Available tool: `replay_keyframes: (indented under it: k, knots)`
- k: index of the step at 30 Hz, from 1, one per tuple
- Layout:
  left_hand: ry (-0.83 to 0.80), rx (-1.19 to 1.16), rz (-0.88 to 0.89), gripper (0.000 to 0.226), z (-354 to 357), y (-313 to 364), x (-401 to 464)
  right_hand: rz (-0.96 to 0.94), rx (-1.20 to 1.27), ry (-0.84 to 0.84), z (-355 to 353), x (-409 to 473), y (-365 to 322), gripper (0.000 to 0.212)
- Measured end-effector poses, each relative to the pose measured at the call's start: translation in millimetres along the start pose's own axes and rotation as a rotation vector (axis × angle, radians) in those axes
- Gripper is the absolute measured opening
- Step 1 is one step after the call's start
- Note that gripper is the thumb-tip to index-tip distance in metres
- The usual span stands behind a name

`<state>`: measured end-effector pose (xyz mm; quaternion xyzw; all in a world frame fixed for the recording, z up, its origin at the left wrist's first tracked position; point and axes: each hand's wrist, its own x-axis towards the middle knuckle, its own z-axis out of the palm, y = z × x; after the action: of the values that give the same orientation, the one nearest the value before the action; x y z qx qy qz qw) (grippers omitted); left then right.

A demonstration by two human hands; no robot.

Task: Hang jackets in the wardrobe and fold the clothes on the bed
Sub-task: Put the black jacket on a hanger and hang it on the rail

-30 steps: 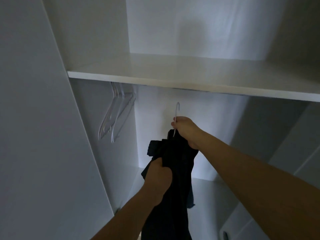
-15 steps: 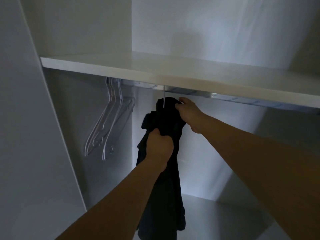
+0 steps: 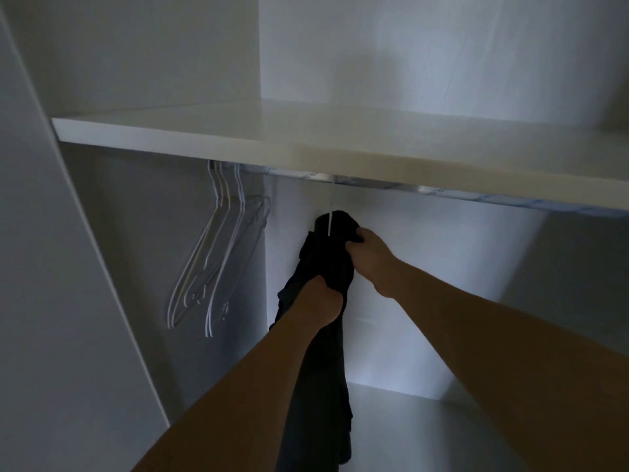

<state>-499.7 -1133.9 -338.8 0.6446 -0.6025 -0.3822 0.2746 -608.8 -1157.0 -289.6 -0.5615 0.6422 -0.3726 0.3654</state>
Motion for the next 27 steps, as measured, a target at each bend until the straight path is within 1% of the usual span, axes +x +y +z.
replay_keyframes:
  k: [2,3,4,5,7,8,9,11,14,16,19,21,23,27]
  knots:
    - [-0.057,0.119,-0.013,0.028,-7,6,-5,-0.007,0.009,0.010,-7,-16,-2,0.037]
    - [-0.091,0.204,-0.004,0.027,-12,12,-15,0.006,0.015,0.007,-12,-27,-4,0.034]
    - [-0.110,0.302,0.013,0.030,-17,17,-26,0.015,0.022,0.004,-18,-42,-7,0.036]
    - [-0.084,0.364,0.016,0.032,-21,23,-40,0.048,0.039,-0.005,-24,-58,-8,0.042]
    - [0.049,0.492,0.039,0.031,-26,34,-75,0.121,0.068,0.008,-39,-100,-11,0.055]
    - [0.094,0.543,0.074,0.031,-27,39,-94,0.132,0.061,0.020,-46,-124,-11,0.057]
    - [0.111,0.578,0.120,0.031,-26,42,-113,0.138,0.034,0.035,-55,-147,-8,0.058]
    - [0.091,0.614,0.246,0.034,-20,42,-148,0.146,-0.047,0.083,-72,-197,0,0.057]
    - [0.085,0.618,0.529,0.040,-1,34,-190,0.184,-0.183,0.157,-97,-263,22,0.058]
    - [0.008,0.593,0.684,0.039,20,29,-212,0.256,-0.244,0.234,-116,-307,40,0.059]
    - [-0.107,0.639,0.816,0.041,52,31,-231,0.378,-0.328,0.321,-140,-363,67,0.061]
    - [-0.214,0.678,0.886,0.040,70,40,-243,0.486,-0.348,0.375,-152,-397,81,0.061]
    - [-0.282,0.676,0.970,0.042,92,43,-253,0.585,-0.354,0.430,-157,-428,91,0.061]
    - [-0.425,0.703,1.121,0.043,137,55,-295,0.691,-0.344,0.546,-156,-487,101,0.061]
